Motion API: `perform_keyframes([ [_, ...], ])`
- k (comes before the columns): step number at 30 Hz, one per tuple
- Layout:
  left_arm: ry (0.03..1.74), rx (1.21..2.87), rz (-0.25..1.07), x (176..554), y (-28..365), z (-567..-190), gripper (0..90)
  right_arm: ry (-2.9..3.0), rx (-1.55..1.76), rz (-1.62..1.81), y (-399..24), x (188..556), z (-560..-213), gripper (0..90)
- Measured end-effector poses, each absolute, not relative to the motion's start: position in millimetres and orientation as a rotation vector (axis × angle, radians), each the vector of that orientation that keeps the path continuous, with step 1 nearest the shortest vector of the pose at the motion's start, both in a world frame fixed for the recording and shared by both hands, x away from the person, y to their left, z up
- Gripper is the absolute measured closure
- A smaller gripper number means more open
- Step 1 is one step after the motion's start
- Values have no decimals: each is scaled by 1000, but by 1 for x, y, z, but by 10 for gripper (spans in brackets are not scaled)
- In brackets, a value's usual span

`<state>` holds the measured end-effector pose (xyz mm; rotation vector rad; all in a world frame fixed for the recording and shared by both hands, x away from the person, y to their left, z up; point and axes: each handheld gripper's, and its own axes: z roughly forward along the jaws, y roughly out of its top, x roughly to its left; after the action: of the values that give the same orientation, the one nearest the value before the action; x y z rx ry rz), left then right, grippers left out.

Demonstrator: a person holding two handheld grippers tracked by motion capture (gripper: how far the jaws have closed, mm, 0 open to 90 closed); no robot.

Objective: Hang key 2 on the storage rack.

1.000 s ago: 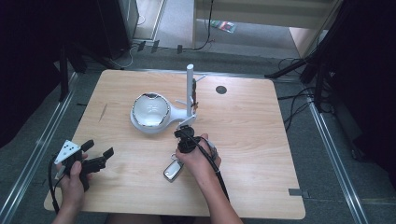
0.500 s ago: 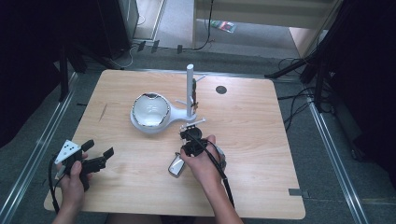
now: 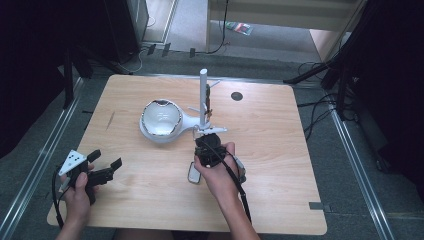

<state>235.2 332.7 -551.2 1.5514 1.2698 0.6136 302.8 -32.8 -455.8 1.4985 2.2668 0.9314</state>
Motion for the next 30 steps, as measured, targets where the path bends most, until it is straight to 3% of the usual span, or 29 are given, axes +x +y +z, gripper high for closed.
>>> perform_keyframes([
  [30, 1269, 1549, 613, 235, 333, -551, 73, 2020, 1384, 1090, -45, 305, -425, 836],
])
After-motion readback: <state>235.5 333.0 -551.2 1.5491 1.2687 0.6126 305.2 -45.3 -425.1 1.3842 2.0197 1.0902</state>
